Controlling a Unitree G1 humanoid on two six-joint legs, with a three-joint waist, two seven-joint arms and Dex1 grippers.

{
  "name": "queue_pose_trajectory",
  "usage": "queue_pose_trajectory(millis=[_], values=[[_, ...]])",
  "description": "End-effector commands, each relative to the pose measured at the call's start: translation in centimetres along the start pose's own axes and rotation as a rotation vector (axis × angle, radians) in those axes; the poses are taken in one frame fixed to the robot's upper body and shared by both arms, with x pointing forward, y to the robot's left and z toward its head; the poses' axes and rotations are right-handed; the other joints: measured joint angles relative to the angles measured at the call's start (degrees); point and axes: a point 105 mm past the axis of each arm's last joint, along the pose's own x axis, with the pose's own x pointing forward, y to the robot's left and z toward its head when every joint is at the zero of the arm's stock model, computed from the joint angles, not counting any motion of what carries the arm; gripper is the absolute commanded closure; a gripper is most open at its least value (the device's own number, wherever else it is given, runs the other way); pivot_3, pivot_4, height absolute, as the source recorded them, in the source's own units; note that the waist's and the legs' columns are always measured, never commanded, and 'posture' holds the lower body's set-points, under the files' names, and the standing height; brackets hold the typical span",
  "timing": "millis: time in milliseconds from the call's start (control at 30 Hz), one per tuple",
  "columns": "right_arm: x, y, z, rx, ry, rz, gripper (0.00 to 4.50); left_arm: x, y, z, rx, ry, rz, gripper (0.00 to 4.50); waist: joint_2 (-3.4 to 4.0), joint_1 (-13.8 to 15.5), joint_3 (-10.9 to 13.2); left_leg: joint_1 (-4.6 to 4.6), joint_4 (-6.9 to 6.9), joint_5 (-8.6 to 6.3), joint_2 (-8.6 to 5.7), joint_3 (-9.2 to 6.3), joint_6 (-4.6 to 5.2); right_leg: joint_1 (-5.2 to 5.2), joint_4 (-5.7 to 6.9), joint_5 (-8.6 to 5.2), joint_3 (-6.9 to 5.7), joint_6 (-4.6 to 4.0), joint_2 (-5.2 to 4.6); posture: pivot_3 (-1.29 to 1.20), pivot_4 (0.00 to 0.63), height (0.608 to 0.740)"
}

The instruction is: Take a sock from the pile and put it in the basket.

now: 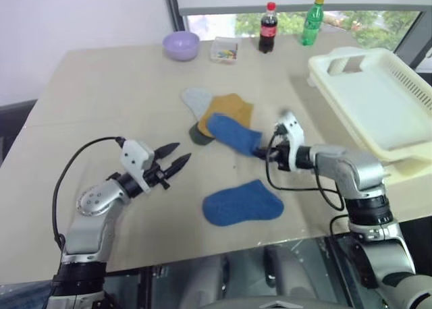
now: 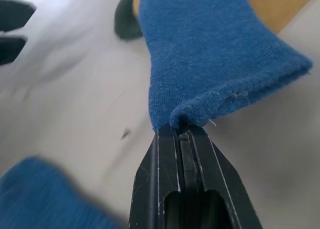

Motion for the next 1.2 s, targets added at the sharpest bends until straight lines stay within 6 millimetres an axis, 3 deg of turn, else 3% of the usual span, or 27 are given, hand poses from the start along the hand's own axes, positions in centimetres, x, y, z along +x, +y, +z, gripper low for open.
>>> queue_pose_trajectory(millis=[33, 233, 367, 567, 700, 867, 1033, 1200], values=[[-1.0, 1.5, 0.3, -0.049, -0.001, 0.056, 4.47, 0.2, -0.2, 1.0, 0.039, -0.03, -0.022, 2.25, -0.01, 0.0, 0.0, 0.0, 0.0, 0.0, 0.0, 0.0, 0.0, 0.01, 0.0, 0.0, 0.0, 0.0, 0.0, 0.0, 0.15, 0.732], [-3.2, 2.5, -1.9, -0.115, 0.1, 0.141, 4.47, 0.4, -1.0, 0.5, 0.029, -0.008, -0.07, 2.25, -0.02, 0.3, 0.0, -0.01, 0.03, 0.0, 0.01, -0.01, 0.0, 0.05, -0.03, -0.01, -0.05, 0.01, 0.0, 0.0, 0.15, 0.732], [-4.5, 1.7, -2.9, -0.141, 0.153, 0.124, 4.47, 0.5, -1.5, 0.2, 0.017, -0.001, -0.097, 2.25, -0.03, 0.4, 0.0, 0.0, 0.05, 0.0, 0.03, -0.01, 0.01, 0.11, -0.07, -0.03, -0.07, 0.05, 0.0, 0.0, 0.15, 0.732], [-5.1, -4.2, -1.4, -0.146, 0.091, -0.157, 4.47, 1.0, -2.2, -0.6, -0.004, 0.025, -0.118, 2.25, -0.07, 1.0, 0.0, 0.03, 0.07, 0.0, 0.07, 0.04, 0.01, 0.13, -0.06, -0.1, -0.07, 0.17, 0.02, 0.0, 0.15, 0.732], [-5.1, -6.9, -0.6, -0.171, 0.039, -0.299, 4.47, 1.8, -2.4, -2.7, 0.008, 0.134, -0.076, 2.25, -0.07, 1.3, 0.0, 0.02, 0.07, 0.0, 0.07, 0.05, 0.01, 0.13, -0.06, -0.02, -0.07, 0.04, 0.03, 0.0, 0.15, 0.732], [-4.7, -6.2, -1.5, -0.161, 0.041, -0.268, 4.47, 4.1, -3.4, -4.6, -0.033, 0.252, -0.028, 2.25, -0.09, 1.8, -0.1, -0.01, 0.08, 0.0, 0.01, -0.01, 0.02, 0.16, -0.08, -0.01, -0.09, 0.03, 0.0, 0.0, 0.15, 0.732], [-4.4, -5.1, -1.9, -0.145, 0.041, -0.236, 4.47, 5.7, -6.2, -2.8, -0.3, 0.194, -0.122, 2.25, -0.08, 1.6, -0.1, 0.09, 0.1, 0.0, 0.02, -0.01, 0.02, 0.26, -0.05, -0.02, -0.08, 0.06, 0.0, 0.0, 0.15, 0.732], [-4.4, -3.8, -2.7, -0.133, 0.067, -0.195, 4.47, 5.6, -6.5, -2.0, -0.519, 0.201, -0.16, 2.25, -0.09, 1.3, -0.1, 0.08, 0.1, 0.0, 0.03, -0.03, 0.02, 0.25, -0.03, -0.02, -0.1, 0.06, 0.02, 0.0, 0.15, 0.732]])
